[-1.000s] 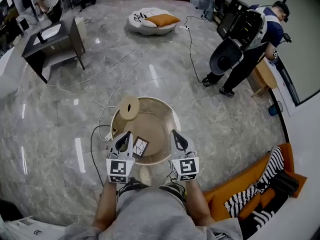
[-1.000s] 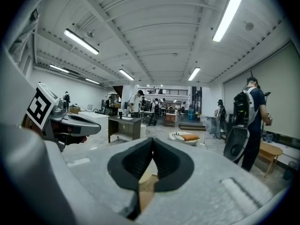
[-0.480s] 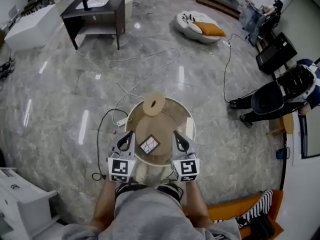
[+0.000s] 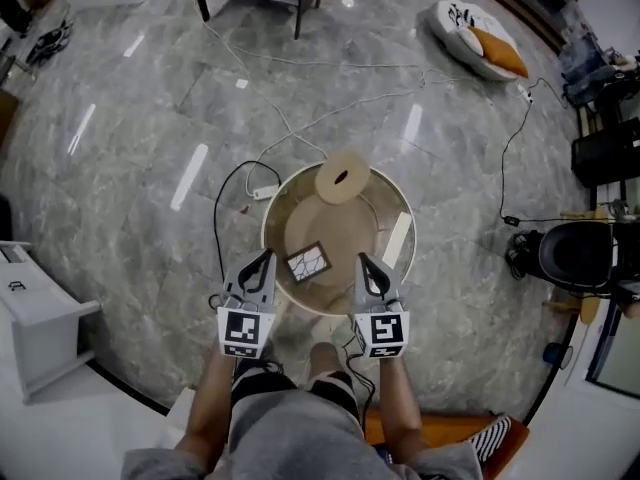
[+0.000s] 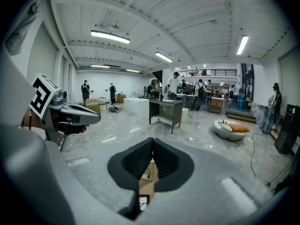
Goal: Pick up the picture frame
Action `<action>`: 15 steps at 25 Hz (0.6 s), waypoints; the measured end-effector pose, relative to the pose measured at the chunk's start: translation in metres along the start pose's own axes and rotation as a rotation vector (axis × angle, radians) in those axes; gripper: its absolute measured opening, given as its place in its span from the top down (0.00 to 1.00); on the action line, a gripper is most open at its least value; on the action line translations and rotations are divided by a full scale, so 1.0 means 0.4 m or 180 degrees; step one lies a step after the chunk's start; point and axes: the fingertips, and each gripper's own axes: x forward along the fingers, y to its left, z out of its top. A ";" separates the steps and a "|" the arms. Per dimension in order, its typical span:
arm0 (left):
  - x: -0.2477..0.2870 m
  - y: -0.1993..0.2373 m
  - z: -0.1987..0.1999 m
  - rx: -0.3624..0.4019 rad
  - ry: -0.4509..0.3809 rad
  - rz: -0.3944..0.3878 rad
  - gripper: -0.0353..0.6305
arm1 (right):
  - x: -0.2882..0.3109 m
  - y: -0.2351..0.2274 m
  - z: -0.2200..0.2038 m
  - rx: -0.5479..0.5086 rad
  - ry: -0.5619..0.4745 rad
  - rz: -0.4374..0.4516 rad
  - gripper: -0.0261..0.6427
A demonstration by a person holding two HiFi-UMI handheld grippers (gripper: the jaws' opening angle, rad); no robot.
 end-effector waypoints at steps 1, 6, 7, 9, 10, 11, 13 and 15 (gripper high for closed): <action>0.014 -0.001 -0.035 -0.0041 0.0049 0.0027 0.92 | 0.016 -0.001 -0.031 0.0004 0.0058 0.0045 0.96; 0.098 0.002 -0.193 -0.0132 0.0250 0.0091 0.92 | 0.099 -0.011 -0.192 0.0058 0.0286 0.0180 0.96; 0.113 0.001 -0.224 -0.0160 0.0278 0.0091 0.92 | 0.116 -0.011 -0.228 0.0069 0.0332 0.0204 0.96; 0.141 -0.002 -0.287 -0.0205 0.0327 0.0092 0.92 | 0.149 -0.007 -0.299 0.0085 0.0409 0.0256 0.96; 0.154 -0.003 -0.318 -0.0220 0.0352 0.0092 0.92 | 0.166 -0.005 -0.332 0.0086 0.0441 0.0283 0.96; 0.168 -0.005 -0.350 -0.0234 0.0379 0.0087 0.92 | 0.184 -0.001 -0.364 0.0084 0.0468 0.0309 0.96; 0.197 -0.008 -0.413 -0.0265 0.0437 0.0062 0.92 | 0.222 0.007 -0.425 0.0071 0.0524 0.0358 0.96; 0.225 -0.010 -0.482 -0.0326 0.0505 0.0033 0.92 | 0.260 0.019 -0.482 0.0060 0.0581 0.0408 0.96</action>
